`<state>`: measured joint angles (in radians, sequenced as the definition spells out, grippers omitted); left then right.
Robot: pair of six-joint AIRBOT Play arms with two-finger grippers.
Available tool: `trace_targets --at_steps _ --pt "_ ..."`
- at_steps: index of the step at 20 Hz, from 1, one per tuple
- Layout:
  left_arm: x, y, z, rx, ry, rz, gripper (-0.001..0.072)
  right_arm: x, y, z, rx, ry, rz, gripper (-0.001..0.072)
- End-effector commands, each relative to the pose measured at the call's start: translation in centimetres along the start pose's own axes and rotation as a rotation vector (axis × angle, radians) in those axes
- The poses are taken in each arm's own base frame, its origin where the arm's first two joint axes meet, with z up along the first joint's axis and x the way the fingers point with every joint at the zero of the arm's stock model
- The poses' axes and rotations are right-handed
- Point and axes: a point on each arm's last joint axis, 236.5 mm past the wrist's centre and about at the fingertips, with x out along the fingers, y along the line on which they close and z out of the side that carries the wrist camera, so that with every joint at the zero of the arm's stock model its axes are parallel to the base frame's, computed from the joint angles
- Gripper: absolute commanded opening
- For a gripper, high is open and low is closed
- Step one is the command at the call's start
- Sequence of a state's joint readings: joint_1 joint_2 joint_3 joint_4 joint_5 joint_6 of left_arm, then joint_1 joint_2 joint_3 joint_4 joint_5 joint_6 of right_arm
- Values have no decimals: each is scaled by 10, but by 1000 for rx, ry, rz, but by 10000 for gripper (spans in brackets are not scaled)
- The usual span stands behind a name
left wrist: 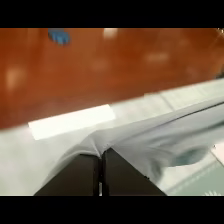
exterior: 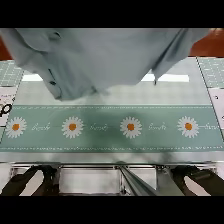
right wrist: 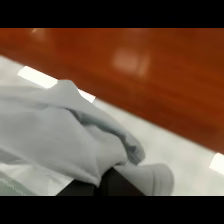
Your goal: Fold the shirts.
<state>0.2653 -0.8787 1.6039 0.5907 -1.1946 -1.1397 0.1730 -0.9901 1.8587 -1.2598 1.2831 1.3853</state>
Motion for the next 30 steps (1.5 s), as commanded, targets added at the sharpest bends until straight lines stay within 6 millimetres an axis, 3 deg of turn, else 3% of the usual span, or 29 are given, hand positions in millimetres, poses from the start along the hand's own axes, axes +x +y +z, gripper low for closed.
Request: trace_targets --at_steps 1,4,7,11,13,15,17,20,22,25,28,30 --pt "-58 -60 57 173 -165 33 18 -87 6 24 -65 -118 -90 20" --pt "-91 -103 63 260 -225 31 18 -133 14 23 -73 -176 -123 20" --pt "-113 -135 50 299 -221 19 18 -153 23 6 -59 -146 -115 20" --pt "-119 -144 33 298 -171 18 18 -140 32 -35 -9 24 -58 20" --pt "-109 -130 23 248 -136 17 18 -118 42 -55 12 101 11 20" --pt "-87 -101 -2 154 -55 16 18 -84 46 -82 29 194 77 20" --pt "-56 -60 -45 13 54 16 18 -39 39 -117 74 281 97 19" --pt "-2 18 -125 -203 226 34 18 42 16 -178 168 417 89 19" --pt "36 70 -163 -310 281 67 18 98 -1 -207 197 492 81 19" --pt "106 127 -198 -397 341 81 18 183 -32 -227 228 514 50 19" --pt "176 155 -226 -439 425 38 18 259 -59 -237 260 529 28 20" --pt "216 167 -240 -469 459 15 18 295 -78 -245 326 539 2 20"
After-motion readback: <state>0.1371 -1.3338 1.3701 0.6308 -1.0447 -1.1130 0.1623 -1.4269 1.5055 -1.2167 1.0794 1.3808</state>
